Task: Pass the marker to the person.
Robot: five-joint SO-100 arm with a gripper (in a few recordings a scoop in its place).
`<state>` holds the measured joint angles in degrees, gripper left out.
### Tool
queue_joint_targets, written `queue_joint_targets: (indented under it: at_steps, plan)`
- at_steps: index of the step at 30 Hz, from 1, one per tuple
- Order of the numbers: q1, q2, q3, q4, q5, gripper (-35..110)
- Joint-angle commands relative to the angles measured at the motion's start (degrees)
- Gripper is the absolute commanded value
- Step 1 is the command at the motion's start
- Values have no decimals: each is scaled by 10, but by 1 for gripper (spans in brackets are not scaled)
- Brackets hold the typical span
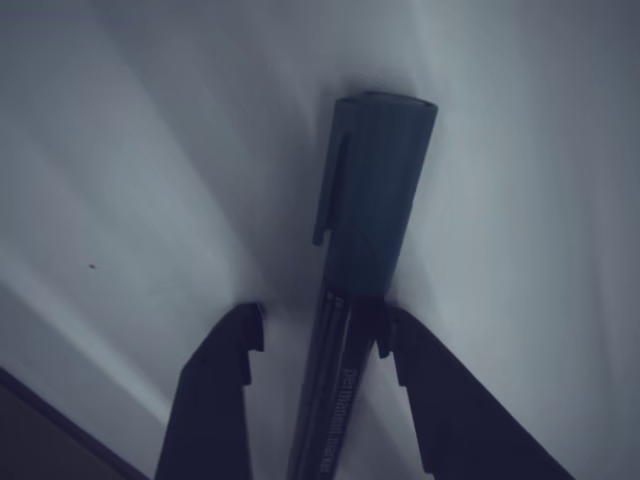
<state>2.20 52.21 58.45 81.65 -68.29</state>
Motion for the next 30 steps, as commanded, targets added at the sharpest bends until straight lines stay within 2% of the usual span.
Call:
queue_joint_targets:
  at_steps: [1, 2, 12, 25, 30]
  plan:
    - [-7, -3, -38, -5, 1, -1]
    - [-7, -3, -39, -7, 6, -5]
    - [-7, 47, -7, 25, 12, -5]
    - [-18, 179, -24, 177, 24, -5]
    - [-30, 278, 18, 178, 14, -5]
